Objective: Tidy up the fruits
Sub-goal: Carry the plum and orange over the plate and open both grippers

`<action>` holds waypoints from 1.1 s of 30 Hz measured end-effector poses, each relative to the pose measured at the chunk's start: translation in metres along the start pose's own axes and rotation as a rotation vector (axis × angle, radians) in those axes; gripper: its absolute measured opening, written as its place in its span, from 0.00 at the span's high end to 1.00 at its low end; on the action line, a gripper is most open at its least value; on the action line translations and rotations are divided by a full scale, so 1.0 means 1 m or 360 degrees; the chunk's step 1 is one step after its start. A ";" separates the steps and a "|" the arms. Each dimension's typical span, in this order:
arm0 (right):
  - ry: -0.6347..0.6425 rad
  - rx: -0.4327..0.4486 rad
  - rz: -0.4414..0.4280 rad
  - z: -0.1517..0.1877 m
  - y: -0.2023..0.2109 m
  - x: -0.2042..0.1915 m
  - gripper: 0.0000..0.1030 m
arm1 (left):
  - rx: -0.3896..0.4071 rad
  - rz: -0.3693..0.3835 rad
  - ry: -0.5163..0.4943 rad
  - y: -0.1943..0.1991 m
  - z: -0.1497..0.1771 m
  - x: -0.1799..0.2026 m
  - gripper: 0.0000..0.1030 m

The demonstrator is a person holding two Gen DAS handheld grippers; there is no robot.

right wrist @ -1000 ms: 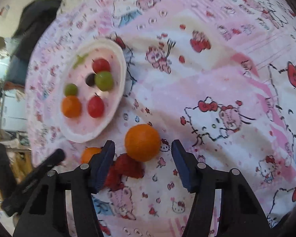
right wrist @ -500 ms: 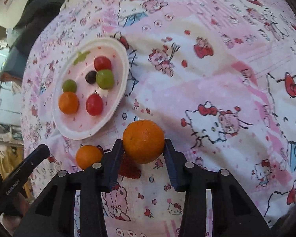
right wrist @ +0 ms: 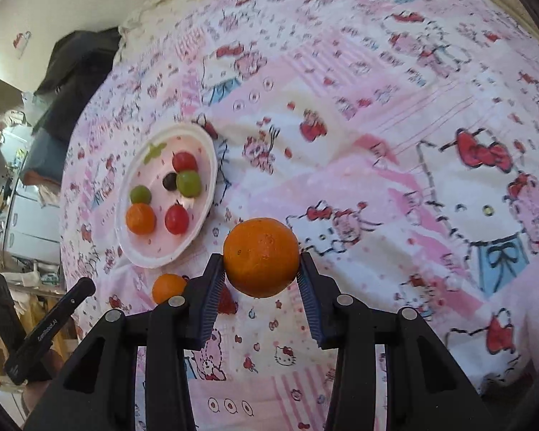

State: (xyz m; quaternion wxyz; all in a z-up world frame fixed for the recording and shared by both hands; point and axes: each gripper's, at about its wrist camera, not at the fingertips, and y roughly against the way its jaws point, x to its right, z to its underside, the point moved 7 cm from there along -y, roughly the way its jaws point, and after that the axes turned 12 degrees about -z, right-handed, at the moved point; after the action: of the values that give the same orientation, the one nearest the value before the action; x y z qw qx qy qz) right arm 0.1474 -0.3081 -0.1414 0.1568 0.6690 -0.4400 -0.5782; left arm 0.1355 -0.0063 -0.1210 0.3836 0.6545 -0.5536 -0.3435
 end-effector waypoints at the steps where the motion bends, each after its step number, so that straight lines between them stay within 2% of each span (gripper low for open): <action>1: -0.0009 0.0020 -0.0028 -0.001 0.004 -0.002 0.58 | 0.0029 0.0000 -0.0009 0.005 -0.001 0.001 0.82; 9: 0.0113 0.0213 -0.0281 -0.021 0.029 -0.047 0.58 | 0.0255 0.0027 -0.0132 0.050 -0.028 0.022 0.82; 14: 0.0162 0.0231 -0.0406 -0.031 0.024 -0.071 0.58 | 0.0291 0.0029 -0.0143 0.055 -0.047 0.024 0.82; 19: 0.0190 0.0164 -0.0450 -0.043 0.003 -0.085 0.58 | 0.0270 0.0029 -0.0155 0.038 -0.063 0.030 0.82; 25: 0.0240 0.0047 -0.0426 -0.051 -0.031 -0.098 0.58 | 0.0227 0.0047 -0.0181 0.010 -0.083 0.046 0.82; 33: 0.0182 -0.0124 -0.0339 -0.057 -0.079 -0.081 0.58 | 0.0092 0.0106 -0.0184 -0.041 -0.094 0.066 0.81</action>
State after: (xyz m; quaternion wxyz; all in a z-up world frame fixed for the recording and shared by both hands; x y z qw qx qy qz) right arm 0.2355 -0.2185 -0.1308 0.1453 0.7372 -0.3339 -0.5691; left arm 0.2464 -0.0558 -0.1148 0.3430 0.6256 -0.6059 -0.3519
